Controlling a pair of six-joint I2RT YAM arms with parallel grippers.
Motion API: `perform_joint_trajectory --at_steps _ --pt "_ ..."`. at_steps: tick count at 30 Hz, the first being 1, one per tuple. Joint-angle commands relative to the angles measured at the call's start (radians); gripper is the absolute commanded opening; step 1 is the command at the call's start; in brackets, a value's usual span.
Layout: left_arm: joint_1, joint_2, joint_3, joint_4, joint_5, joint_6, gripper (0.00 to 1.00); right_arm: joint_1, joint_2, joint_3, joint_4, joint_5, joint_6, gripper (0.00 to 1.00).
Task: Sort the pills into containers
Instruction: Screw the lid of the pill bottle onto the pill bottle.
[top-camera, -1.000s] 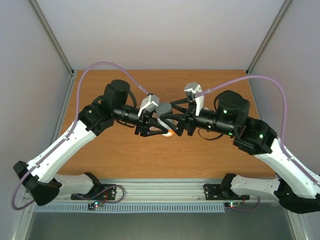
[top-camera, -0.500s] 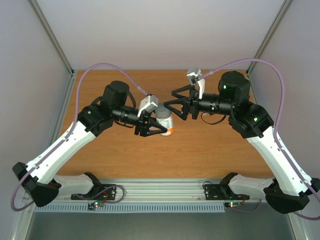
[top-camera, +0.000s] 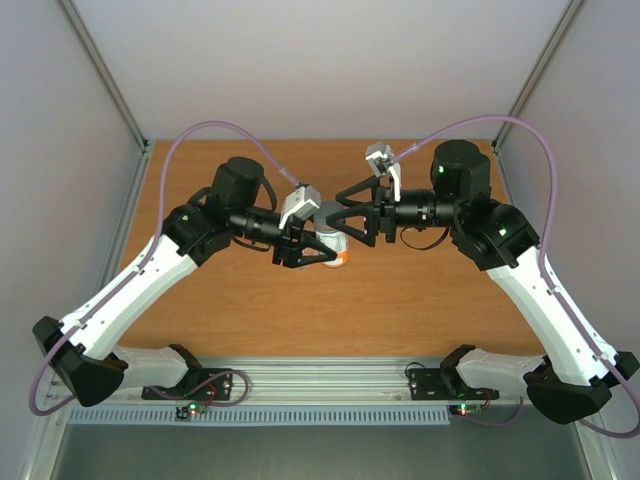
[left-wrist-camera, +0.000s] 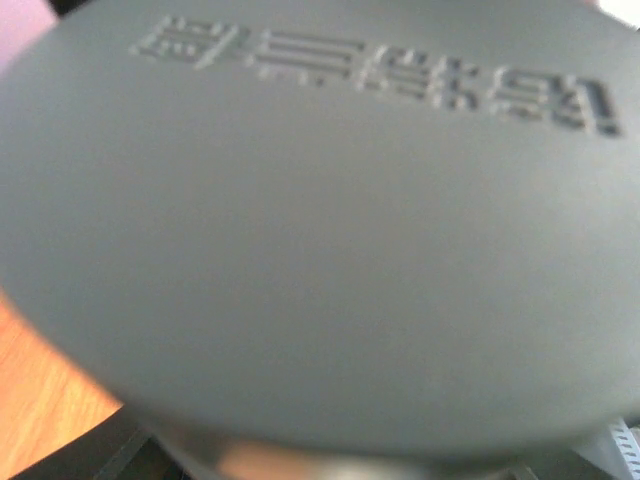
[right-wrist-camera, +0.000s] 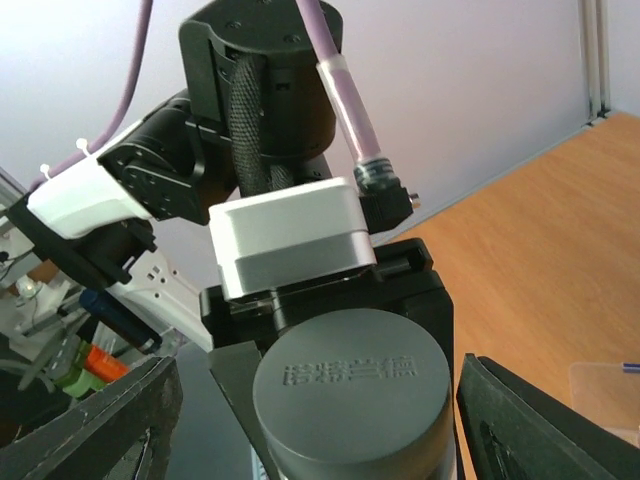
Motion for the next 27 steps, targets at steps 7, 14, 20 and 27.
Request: perform_joint_trajectory --at_steps 7,14,20,27 --pt "0.005 -0.006 0.039 0.016 0.029 0.019 0.0 -0.013 0.018 -0.029 0.001 -0.057 -0.02 0.77" --pt "0.004 -0.001 0.04 0.018 0.035 0.02 0.0 -0.014 0.027 -0.028 -0.006 -0.081 -0.027 0.73" --pt "0.005 0.002 0.04 0.018 0.038 0.018 0.0 -0.014 0.031 -0.028 -0.007 -0.08 -0.032 0.69" --pt "0.004 0.008 0.038 0.018 0.038 0.017 0.0 -0.014 0.044 -0.025 -0.008 -0.09 -0.04 0.64"
